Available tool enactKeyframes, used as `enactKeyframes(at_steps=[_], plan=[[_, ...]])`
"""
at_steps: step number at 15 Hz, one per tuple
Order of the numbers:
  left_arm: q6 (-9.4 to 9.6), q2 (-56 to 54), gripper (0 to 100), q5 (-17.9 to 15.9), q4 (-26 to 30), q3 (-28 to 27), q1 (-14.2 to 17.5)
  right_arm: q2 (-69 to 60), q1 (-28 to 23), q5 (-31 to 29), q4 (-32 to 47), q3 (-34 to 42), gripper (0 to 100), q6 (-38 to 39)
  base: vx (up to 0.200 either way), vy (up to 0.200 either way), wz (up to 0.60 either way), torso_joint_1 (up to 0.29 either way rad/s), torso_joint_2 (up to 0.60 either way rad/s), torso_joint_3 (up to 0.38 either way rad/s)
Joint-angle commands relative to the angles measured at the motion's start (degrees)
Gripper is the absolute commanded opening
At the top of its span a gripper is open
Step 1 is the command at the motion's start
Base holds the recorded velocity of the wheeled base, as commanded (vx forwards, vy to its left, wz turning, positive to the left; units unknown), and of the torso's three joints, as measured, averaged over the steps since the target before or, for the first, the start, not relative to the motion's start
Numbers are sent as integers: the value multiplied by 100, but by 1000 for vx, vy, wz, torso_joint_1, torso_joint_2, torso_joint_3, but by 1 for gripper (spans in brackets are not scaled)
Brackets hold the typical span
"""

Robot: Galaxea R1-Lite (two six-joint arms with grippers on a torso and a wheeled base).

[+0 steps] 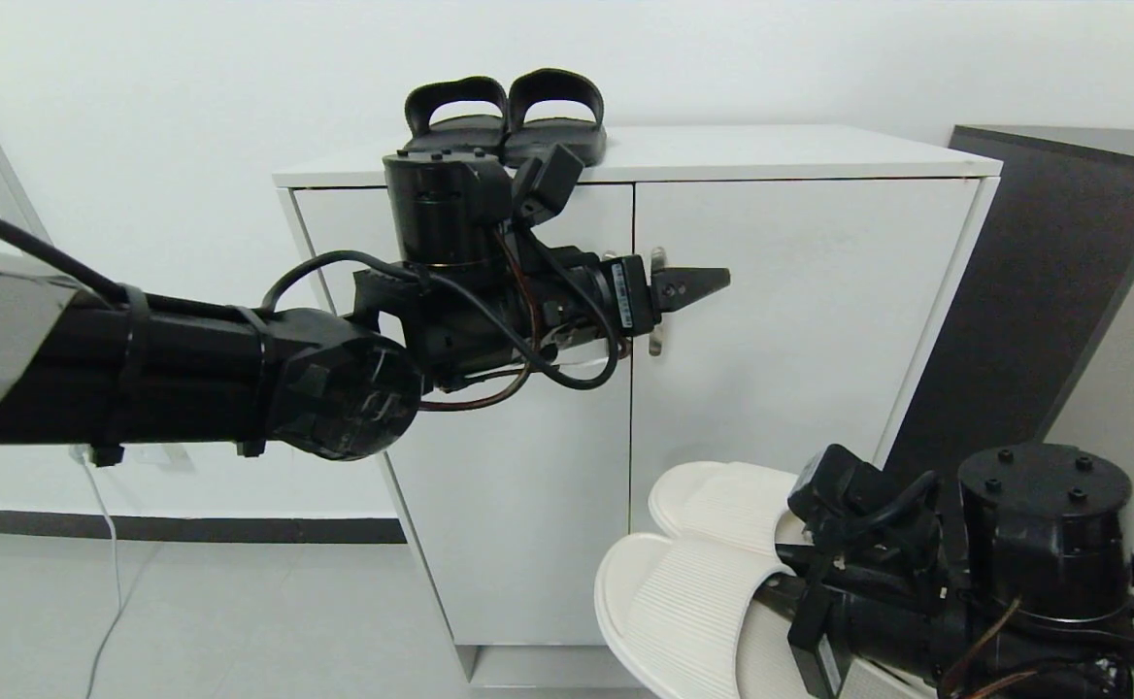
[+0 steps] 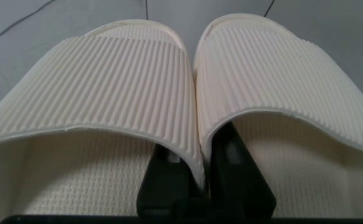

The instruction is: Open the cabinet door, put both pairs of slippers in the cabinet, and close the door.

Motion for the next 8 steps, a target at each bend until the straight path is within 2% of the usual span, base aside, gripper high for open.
enactKeyframes(at_steps=[1, 6, 7, 8], plan=[[-2, 215, 100, 21, 21, -212, 2, -7, 2, 4, -2, 14, 0, -3, 0, 0, 0, 0, 0, 0], [-28, 435, 100, 12, 21, -379, 2, -16, 11, 4, -2, 58, 0, -3, 0, 0, 0, 0, 0, 0], [-28, 453, 0, 21, 12, -406, 2, -16, 11, 4, -2, 76, 0, -3, 0, 0, 0, 0, 0, 0], [-28, 444, 0, 21, 12, -397, 2, -16, 11, 4, -2, 76, 0, -3, 0, 0, 0, 0, 0, 0]])
